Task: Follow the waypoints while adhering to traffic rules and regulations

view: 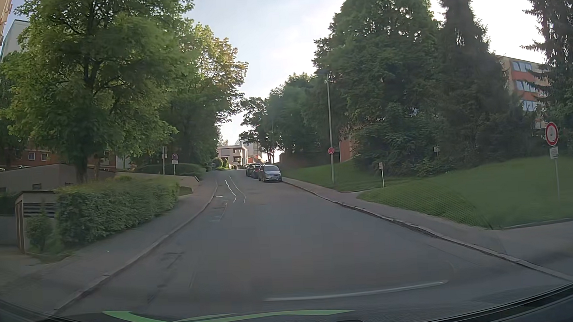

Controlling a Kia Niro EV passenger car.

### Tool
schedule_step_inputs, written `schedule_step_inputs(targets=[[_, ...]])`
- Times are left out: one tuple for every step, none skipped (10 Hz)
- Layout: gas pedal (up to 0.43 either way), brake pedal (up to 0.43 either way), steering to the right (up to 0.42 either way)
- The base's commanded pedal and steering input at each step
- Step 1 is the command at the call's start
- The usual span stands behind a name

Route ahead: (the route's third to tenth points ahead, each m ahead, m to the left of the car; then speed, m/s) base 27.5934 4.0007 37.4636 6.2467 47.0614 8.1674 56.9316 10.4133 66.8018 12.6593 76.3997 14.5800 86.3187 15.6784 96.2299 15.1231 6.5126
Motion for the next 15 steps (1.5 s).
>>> schedule_step_inputs(targets=[[0.087, 0.0, 0.009], [0.087, 0.0, 0.006], [0.067, 0.0, 0.003], [0.059, 0.0, 0.002], [0.047, 0.0, 0.0], [0.008, 0.0, -0.003], [0.0, 0.0, -0.008], [0.0, 0.0, -0.015], [0.0, 0.0, -0.021], [0.0, 0.0, -0.026], [0.0, 0.0, -0.026], [0.0, 0.0, -0.025], [0.0, 0.0, -0.021], [0.0, 0.0, -0.017], [0.0, 0.0, -0.014]])
